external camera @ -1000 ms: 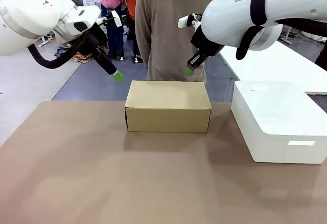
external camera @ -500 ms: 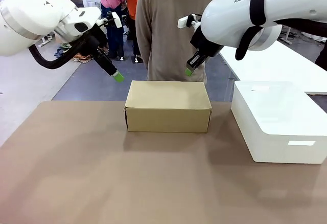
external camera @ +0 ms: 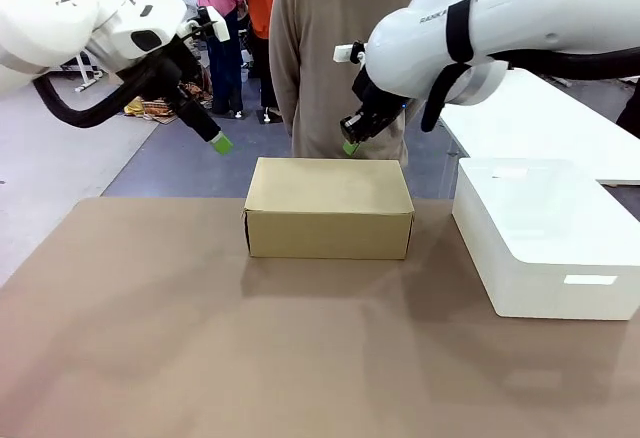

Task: Pack the shoes into the box.
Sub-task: Press down on the lid of the Shoes Box.

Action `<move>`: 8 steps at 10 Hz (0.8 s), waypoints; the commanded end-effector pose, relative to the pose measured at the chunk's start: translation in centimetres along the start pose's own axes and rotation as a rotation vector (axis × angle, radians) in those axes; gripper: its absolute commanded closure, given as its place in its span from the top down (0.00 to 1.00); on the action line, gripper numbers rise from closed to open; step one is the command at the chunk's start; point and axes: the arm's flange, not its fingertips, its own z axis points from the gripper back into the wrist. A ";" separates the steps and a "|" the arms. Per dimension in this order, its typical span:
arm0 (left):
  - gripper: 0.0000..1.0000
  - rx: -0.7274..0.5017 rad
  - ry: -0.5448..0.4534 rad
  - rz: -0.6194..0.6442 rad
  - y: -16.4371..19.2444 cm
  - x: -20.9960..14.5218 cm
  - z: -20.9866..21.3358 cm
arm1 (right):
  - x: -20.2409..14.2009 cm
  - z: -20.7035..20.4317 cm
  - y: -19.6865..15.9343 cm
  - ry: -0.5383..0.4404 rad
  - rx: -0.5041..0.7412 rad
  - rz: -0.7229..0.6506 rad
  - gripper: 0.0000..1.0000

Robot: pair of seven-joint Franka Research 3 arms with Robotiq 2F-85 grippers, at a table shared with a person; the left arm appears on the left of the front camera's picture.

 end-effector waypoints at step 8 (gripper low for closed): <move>1.00 0.021 0.022 0.007 -0.6 -0.5 0.4 | 3.5 -9.5 -0.3 0.078 -0.116 -0.133 0.00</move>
